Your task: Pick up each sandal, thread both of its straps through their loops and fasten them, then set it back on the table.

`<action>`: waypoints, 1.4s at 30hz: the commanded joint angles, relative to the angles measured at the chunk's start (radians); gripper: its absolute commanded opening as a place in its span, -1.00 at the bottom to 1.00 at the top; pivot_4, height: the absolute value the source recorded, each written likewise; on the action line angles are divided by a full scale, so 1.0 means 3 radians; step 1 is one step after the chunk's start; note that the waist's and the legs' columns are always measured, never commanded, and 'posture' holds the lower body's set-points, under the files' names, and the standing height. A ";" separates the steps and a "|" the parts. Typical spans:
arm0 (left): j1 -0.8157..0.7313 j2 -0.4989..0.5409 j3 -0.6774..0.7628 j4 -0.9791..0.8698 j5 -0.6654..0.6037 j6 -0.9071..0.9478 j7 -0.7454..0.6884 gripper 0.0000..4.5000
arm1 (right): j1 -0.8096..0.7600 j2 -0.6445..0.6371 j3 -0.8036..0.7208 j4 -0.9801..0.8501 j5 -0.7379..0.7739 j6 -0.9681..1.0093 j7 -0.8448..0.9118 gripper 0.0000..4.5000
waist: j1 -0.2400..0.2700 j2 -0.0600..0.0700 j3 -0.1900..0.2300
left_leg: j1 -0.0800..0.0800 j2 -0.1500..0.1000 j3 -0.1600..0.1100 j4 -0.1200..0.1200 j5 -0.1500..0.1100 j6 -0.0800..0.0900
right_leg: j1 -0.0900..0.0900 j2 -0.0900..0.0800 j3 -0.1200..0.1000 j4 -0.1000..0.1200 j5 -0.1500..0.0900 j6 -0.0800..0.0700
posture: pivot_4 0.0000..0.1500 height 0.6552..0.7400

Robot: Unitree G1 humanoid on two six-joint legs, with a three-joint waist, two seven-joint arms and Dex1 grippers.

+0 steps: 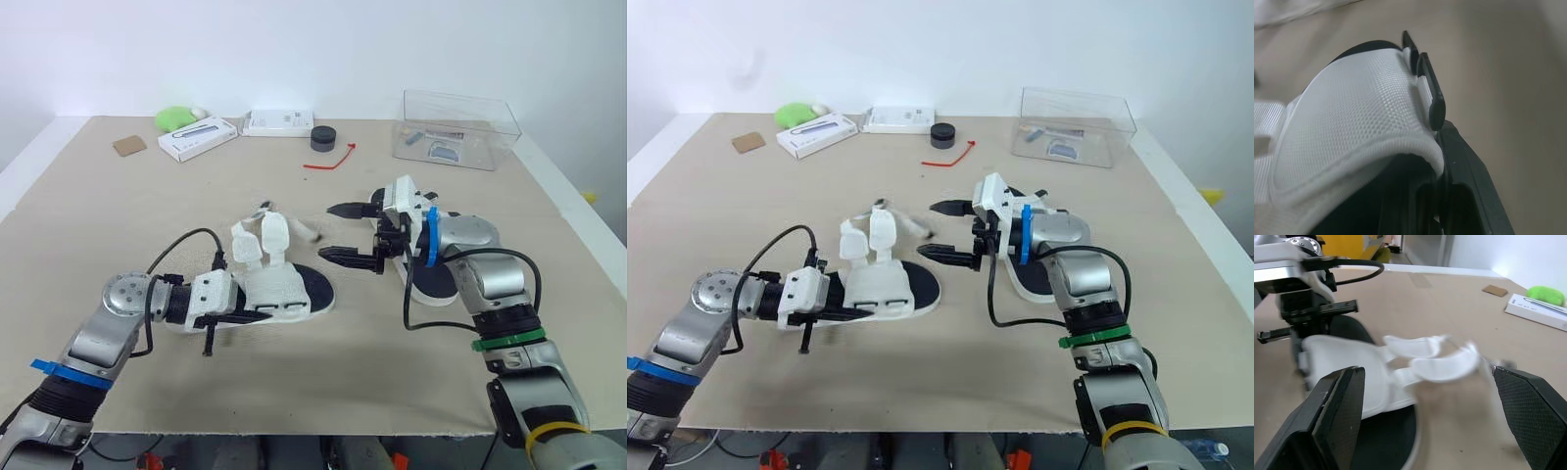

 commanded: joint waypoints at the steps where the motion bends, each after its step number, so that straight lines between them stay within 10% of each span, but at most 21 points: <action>1: -0.0111 -0.0060 -0.0078 0.0239 0.0157 -0.0362 -0.0053 -0.99 | 0.0004 -0.0036 -0.0077 -0.0190 0.0066 0.0021 -0.0020 1.00 | -0.0002 0.0000 0.0000 | 0.0000 0.0000 0.0001 0.0002 0.0000 0.0001 | 0.0001 0.0004 0.0001 0.0000 0.0001 0.0002 | 1.00 1.00; 39: 0.0025 0.0067 -0.0115 0.0163 0.0066 -0.0490 -0.0222 -0.99 | 0.0042 -0.0122 -0.0018 -0.0315 0.0026 0.0142 -0.0065 1.00 | -0.0012 0.0000 0.0000 | 0.0002 0.0001 0.0005 0.0006 -0.0006 0.0015 | 0.0000 0.0020 0.0013 0.0003 0.0000 0.0014 | 1.00 1.00; 42: 0.0025 0.0066 -0.0110 0.0155 0.0038 -0.0474 -0.0221 -0.36 | 0.0051 -0.0129 -0.0020 -0.0311 0.0027 0.0142 -0.0059 1.00 | -0.0011 0.0000 0.0000 | 0.0003 0.0003 0.0005 0.0006 -0.0006 0.0015 | 0.0000 0.0023 0.0013 0.0004 0.0000 0.0014 | 1.00 1.00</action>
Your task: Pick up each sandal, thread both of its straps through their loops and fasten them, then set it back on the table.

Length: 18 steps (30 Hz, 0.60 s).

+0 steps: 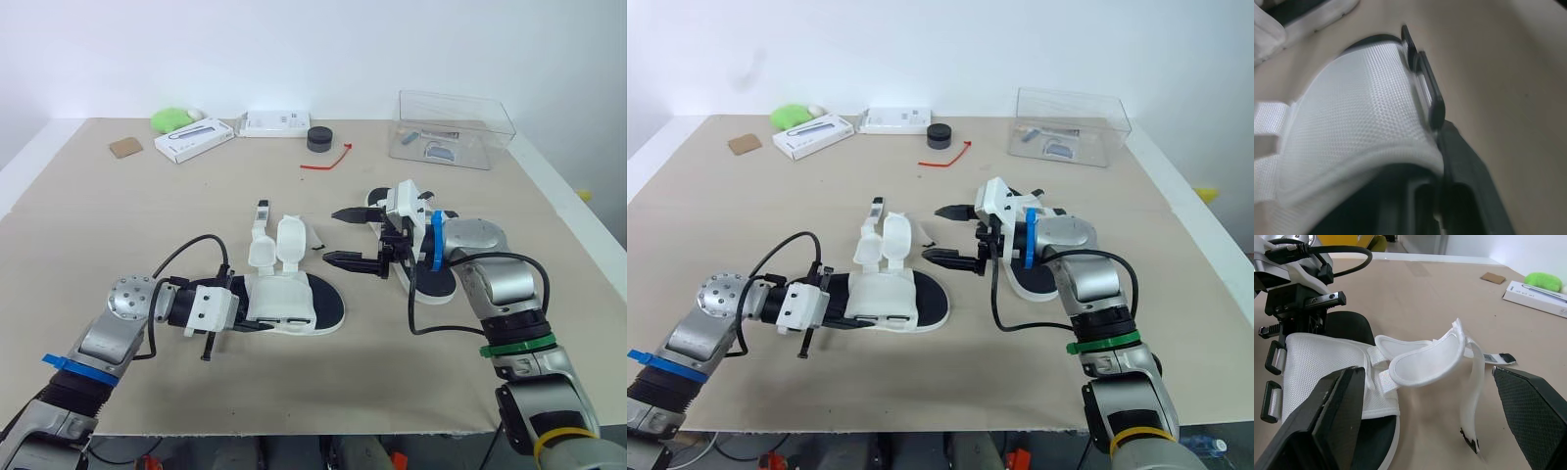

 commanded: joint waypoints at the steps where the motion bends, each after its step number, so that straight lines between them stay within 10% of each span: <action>1: 0.0014 0.0046 0.0002 -0.0025 0.0028 0.0016 -0.0026 -0.19 | -0.0032 -0.0025 -0.0036 -0.0129 0.0023 -0.0036 0.0017 1.00 | 0.0001 0.0000 0.0000 | 0.0000 0.0000 0.0000 0.0000 0.0000 0.0000 | 0.0000 0.0000 0.0000 0.0000 0.0000 0.0000 | 1.00 1.00; 6: 0.0015 0.0064 0.0023 -0.0054 0.0015 0.0028 -0.0034 0.91 | 0.0000 -0.0061 -0.0037 -0.0094 -0.0016 -0.0067 0.0022 1.00 | 0.0001 0.0000 0.0000 | -0.0001 0.0000 0.0001 0.0000 0.0001 -0.0001 | 0.0000 0.0000 0.0001 0.0000 0.0000 0.0000 | 1.00 1.00; 10: 0.0097 0.0212 0.0178 -0.0261 -0.0098 0.0196 0.0005 0.98 | 0.0104 -0.0190 -0.0059 -0.0172 -0.0058 0.0057 -0.0014 1.00 | 0.0001 0.0000 0.0000 | -0.0002 0.0000 0.0000 0.0000 0.0001 -0.0001 | -0.0001 -0.0001 0.0001 0.0000 0.0000 0.0000 | 1.00 1.00; 18: 0.0504 0.0399 0.0556 -0.0791 -0.0518 0.0948 0.0255 1.00 | 0.0716 -0.0293 -0.0062 -0.1020 0.0138 0.0451 -0.0192 -0.47 | 0.0002 0.0000 0.0000 | -0.0004 0.0003 -0.0005 -0.0002 -0.0002 0.0003 | -0.0002 -0.0010 0.0001 0.0000 -0.0007 -0.0002 | 1.00 1.00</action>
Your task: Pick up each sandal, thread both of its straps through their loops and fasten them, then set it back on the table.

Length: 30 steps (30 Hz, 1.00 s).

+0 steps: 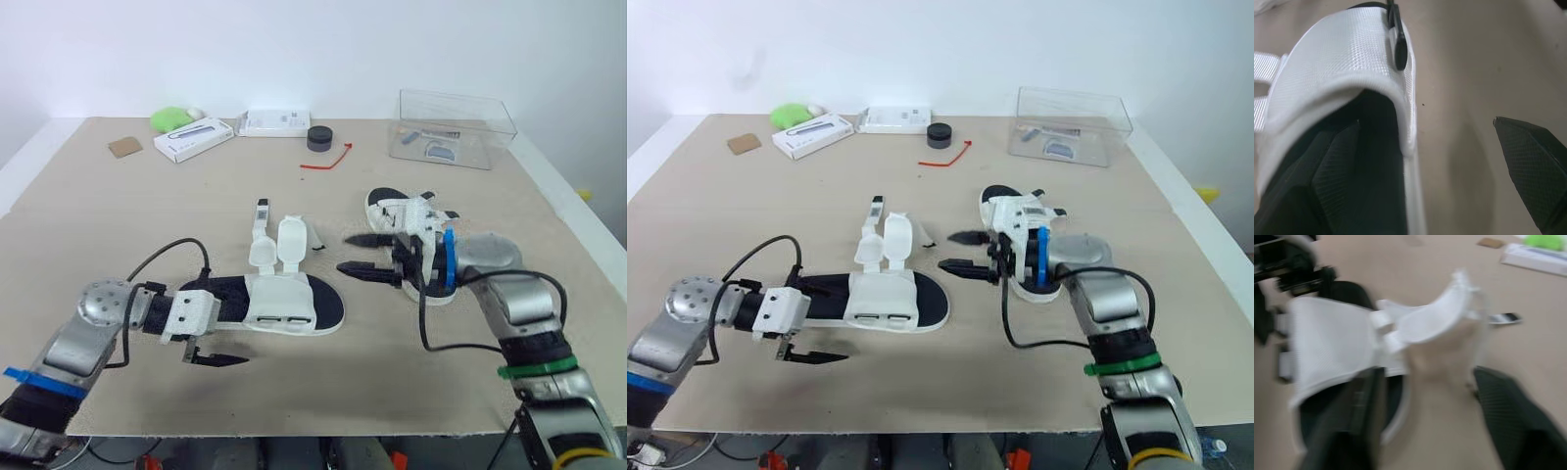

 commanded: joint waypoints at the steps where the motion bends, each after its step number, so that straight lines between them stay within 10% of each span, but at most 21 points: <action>1: 0.0081 0.0050 0.0249 -0.0319 -0.0299 0.0435 0.0196 1.00 | 0.0149 -0.0038 -0.0020 -0.0404 0.0071 0.0089 -0.0101 -0.69 | 0.0000 0.0000 0.0000 | 0.0000 0.0000 0.0000 0.0000 0.0000 0.0000 | 0.0001 0.0000 0.0000 0.0000 -0.0001 0.0002 | 1.00 1.00; 3: 0.0077 0.0040 0.0337 -0.0406 -0.0445 0.0723 0.0310 1.00 | 0.0223 -0.0002 0.0025 -0.0495 0.0067 0.0117 -0.0152 -0.97 | 0.0000 0.0000 0.0000 | 0.0001 0.0000 0.0000 0.0003 0.0001 -0.0002 | 0.0001 0.0003 -0.0001 0.0000 -0.0007 0.0012 | 1.00 1.00; 30: -0.0503 -0.0125 0.0419 -0.0073 -0.0542 0.1410 0.0581 1.00 | 0.0150 0.0120 0.0428 -0.0397 -0.0248 0.0169 -0.0387 -0.97 | 0.0001 -0.0002 0.0001 | 0.0005 -0.0003 0.0001 0.0006 0.0008 -0.0008 | 0.0004 0.0018 0.0002 0.0003 -0.0005 0.0010 | 1.00 1.00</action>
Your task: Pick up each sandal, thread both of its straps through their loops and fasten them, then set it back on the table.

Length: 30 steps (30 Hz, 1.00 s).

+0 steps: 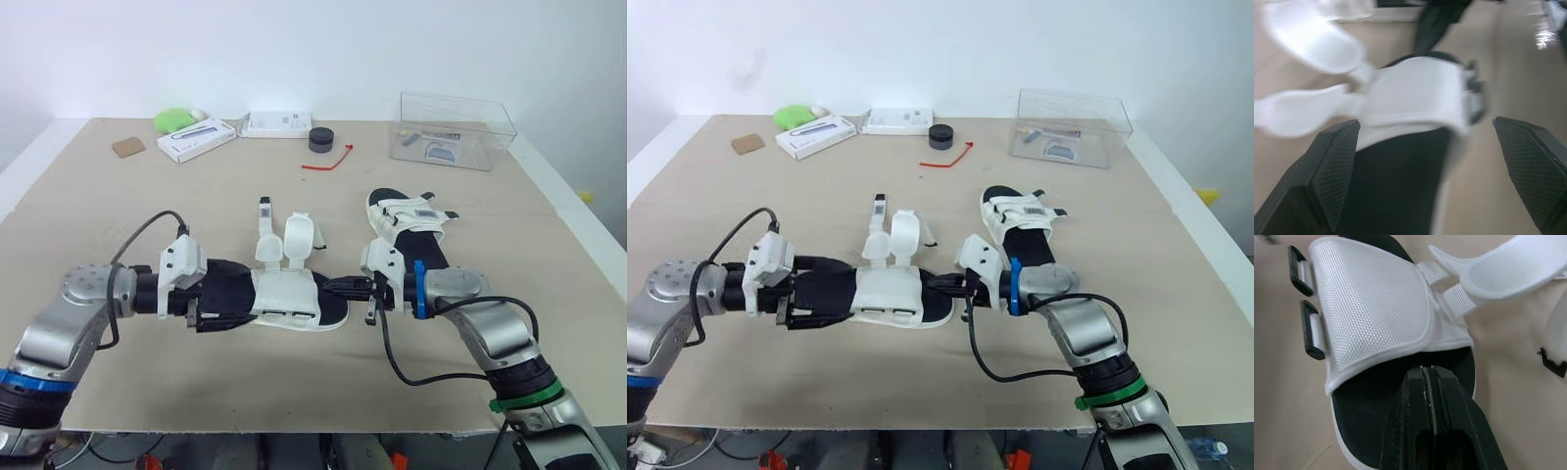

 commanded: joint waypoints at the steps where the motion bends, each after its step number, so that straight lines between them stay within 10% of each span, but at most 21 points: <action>1: -0.0242 -0.0094 0.0047 0.0174 0.0015 0.0020 0.0087 1.00 | -0.0023 0.0045 0.0001 -0.0205 0.0081 0.0015 0.0011 -0.97 | 0.0000 0.0000 0.0000 | -0.0001 0.0000 0.0000 0.0000 0.0000 0.0000 | 0.0000 0.0000 -0.0001 0.0000 0.0001 -0.0001 | 1.00 1.00; 19: -0.1416 -0.0625 0.0343 0.1358 -0.0700 0.2840 0.0988 1.00 | -0.0052 0.0121 0.0104 -0.0158 -0.0082 -0.0056 -0.0065 -0.97 | -0.0005 -0.0002 0.0000 | -0.0005 -0.0004 -0.0005 0.0003 -0.0001 0.0001 | -0.0001 -0.0003 -0.0002 0.0003 0.0001 0.0000 | 1.00 1.00; 30: -0.2099 -0.1003 0.0864 0.2739 -0.0703 0.3177 0.1387 1.00 | -0.0064 0.0130 0.0100 -0.0150 -0.0116 -0.0114 -0.0062 -0.97 | -0.0007 -0.0003 0.0000 | -0.0006 -0.0009 -0.0006 0.0006 0.0000 -0.0001 | -0.0001 -0.0008 -0.0004 0.0005 0.0001 -0.0001 | 1.00 1.00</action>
